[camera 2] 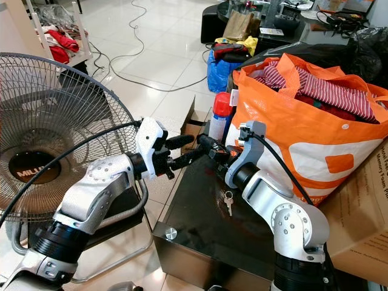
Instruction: Hang keys on a hook
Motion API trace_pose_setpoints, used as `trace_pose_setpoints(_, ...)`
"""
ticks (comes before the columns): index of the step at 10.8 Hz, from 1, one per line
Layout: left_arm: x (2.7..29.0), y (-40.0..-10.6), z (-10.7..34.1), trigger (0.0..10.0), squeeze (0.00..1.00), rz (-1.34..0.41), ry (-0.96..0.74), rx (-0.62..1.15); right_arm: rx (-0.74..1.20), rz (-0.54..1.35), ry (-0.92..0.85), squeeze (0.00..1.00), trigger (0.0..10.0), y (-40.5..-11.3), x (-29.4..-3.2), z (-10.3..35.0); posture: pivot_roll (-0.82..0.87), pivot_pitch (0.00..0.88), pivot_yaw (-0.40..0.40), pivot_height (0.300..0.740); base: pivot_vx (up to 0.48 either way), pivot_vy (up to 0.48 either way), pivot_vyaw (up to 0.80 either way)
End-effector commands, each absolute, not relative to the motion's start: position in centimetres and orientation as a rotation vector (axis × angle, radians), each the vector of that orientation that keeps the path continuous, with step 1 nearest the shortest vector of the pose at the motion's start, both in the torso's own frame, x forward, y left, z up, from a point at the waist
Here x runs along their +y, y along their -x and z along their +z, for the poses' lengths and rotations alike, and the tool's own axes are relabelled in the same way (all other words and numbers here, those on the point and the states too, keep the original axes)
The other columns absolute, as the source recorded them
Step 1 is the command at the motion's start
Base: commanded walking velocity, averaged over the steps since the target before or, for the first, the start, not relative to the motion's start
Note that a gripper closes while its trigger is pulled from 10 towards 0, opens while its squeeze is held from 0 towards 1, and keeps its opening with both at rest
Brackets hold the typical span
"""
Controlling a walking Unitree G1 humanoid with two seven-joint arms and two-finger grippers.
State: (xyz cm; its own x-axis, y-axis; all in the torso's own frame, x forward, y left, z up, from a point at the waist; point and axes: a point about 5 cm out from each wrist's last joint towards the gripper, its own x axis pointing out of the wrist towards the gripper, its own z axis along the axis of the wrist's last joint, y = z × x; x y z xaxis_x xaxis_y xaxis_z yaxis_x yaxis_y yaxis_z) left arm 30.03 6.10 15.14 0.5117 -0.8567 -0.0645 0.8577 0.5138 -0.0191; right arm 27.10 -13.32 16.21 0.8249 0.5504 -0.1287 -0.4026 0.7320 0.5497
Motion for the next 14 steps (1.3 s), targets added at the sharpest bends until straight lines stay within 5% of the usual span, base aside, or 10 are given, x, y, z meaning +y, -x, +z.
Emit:
trace_pose_setpoints(1, 5.81, -30.05, 15.31, 0.0, 0.0, -1.048, -0.027, 0.061, 0.283, 0.547, -0.529, 0.0, 0.0, -27.11, -13.34, 16.77, -0.04, 0.0, -0.025, 0.74, 0.0, 0.0, 0.0)
trace_pose_setpoints(10, 6.0, -29.93, 14.75, 0.0, 0.0, -1.016, -0.042, 0.081, 0.283, 0.555, -0.539, 0.0, 0.0, -27.18, -13.21, 16.81, -0.03, 0.0, -0.032, 0.74, 0.0, 0.0, 0.0)
trace_pose_setpoints(11, 6.05, -30.03, 14.64, 10.0, 0.0, -1.001, -0.038, 0.095, 0.283, 0.555, -0.539, 0.0, 0.0, -27.18, -13.21, 16.82, -0.03, 0.0, -0.031, 0.74, 0.0, 0.0, 0.0)
trace_pose_setpoints(12, 6.09, -30.13, 14.59, 10.0, 0.0, -0.987, -0.034, 0.105, 0.283, 0.555, -0.538, 0.0, 0.0, -27.16, -13.2, 16.82, -0.03, 0.0, -0.031, 0.74, 0.0, 0.0, 0.0)
trace_pose_setpoints(13, 6.04, -30.1, 14.58, 10.0, 1.0, -0.993, -0.02, 0.107, 0.282, 0.555, -0.538, 0.0, 0.0, -27.15, -13.19, 16.84, -0.03, 0.0, -0.03, 0.74, 0.0, 0.0, 0.0)
trace_pose_setpoints(14, 5.9, -29.87, 14.56, 10.0, 1.0, -1.016, -0.041, 0.094, 0.281, 0.556, -0.539, 0.0, 0.0, -27.15, -13.19, 16.88, -0.03, 0.0, -0.03, 0.74, 0.0, 0.0, 0.0)
